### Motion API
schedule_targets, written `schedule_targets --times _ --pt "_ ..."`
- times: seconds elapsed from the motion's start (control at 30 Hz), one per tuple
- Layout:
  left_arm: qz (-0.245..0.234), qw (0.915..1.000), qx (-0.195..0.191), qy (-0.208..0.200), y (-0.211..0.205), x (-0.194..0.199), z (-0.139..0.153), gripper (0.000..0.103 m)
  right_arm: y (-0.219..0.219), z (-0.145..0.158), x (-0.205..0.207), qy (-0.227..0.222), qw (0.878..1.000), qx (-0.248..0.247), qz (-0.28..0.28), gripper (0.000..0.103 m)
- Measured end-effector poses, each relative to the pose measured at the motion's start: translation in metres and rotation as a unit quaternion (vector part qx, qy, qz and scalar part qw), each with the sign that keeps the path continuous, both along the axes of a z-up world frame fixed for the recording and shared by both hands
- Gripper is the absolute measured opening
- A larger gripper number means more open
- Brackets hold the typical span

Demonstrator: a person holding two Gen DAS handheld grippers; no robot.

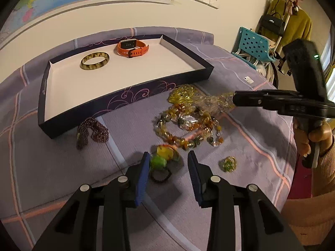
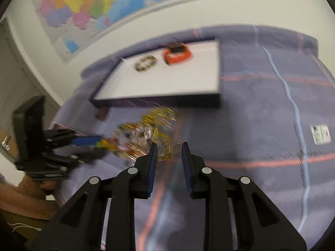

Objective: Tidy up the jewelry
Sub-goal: 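Grasp the gold bead necklace in the pile with the right gripper and lift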

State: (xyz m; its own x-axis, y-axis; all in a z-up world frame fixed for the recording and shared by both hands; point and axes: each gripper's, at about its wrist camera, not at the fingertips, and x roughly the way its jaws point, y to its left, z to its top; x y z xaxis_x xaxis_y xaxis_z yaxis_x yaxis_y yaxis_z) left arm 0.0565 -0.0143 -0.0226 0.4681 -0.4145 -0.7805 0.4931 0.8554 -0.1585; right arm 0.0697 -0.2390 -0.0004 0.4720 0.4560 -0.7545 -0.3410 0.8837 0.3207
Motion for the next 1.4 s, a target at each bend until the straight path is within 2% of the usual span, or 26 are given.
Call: schedule_targets --times 0.13,0.3,0.33,0.43,0.5,0.57,0.6,0.63,0.7,0.73,0.83,0.97,1.07,1.23,1.4 --pt "0.002 1.0000 0.001 0.000 0.001 -0.001 0.001 0.035 -0.010 -0.001 0.001 -0.006 1.000 -0.015 -0.026 0.034" --pt "0.013 0.9999 0.000 -0.001 0.000 0.005 0.001 0.035 0.020 0.012 0.010 -0.042 0.999 -0.025 0.018 0.037" --pt "0.017 0.9999 -0.003 0.000 0.000 0.006 0.001 0.035 0.026 0.010 0.015 -0.040 0.999 -0.027 0.024 0.043" --pt "0.026 0.9996 -0.008 0.001 0.001 0.008 0.002 0.035 0.049 -0.002 0.036 -0.030 0.998 -0.042 0.040 0.044" --pt "0.029 0.9995 -0.010 0.002 0.002 0.008 0.002 0.035 0.058 -0.008 0.043 -0.032 0.996 -0.069 0.038 0.046" --pt "0.030 0.9995 -0.013 0.003 0.004 0.007 0.002 0.035 0.065 -0.014 0.048 -0.031 0.995 -0.079 0.045 0.053" --pt "0.030 0.9994 -0.015 0.004 0.005 0.007 0.002 0.035 0.067 -0.015 0.048 -0.035 0.995 -0.086 0.048 0.053" --pt "0.031 0.9994 -0.016 0.004 0.006 0.007 0.002 0.035 0.069 -0.015 0.047 -0.039 0.994 -0.092 0.050 0.051" --pt "0.032 0.9993 -0.020 0.005 0.007 0.008 0.003 0.035 0.072 -0.016 0.045 -0.047 0.992 -0.107 0.052 0.034" --pt "0.032 0.9993 -0.020 0.005 0.007 0.008 0.003 0.035 0.071 -0.016 0.045 -0.045 0.992 -0.102 0.053 0.021" --pt "0.033 0.9992 -0.023 0.006 0.008 0.007 0.003 0.035 0.062 -0.012 0.044 -0.033 0.996 -0.074 0.048 0.006" --pt "0.035 0.9991 -0.025 0.007 0.010 0.007 0.003 0.035 0.037 0.007 0.035 -0.036 0.999 -0.012 0.031 0.006" --pt "0.036 0.9989 -0.028 0.007 0.011 0.007 0.003 0.035 0.021 0.031 0.024 -0.056 0.998 0.017 0.023 0.006" --pt "0.030 0.9990 -0.032 0.004 0.008 0.005 0.005 0.035 0.004 0.069 0.007 -0.094 0.994 0.046 0.012 0.006" --pt "0.025 0.9992 -0.031 0.000 0.006 0.003 0.007 0.035 0.002 0.108 -0.008 -0.141 0.988 0.053 0.013 0.006"
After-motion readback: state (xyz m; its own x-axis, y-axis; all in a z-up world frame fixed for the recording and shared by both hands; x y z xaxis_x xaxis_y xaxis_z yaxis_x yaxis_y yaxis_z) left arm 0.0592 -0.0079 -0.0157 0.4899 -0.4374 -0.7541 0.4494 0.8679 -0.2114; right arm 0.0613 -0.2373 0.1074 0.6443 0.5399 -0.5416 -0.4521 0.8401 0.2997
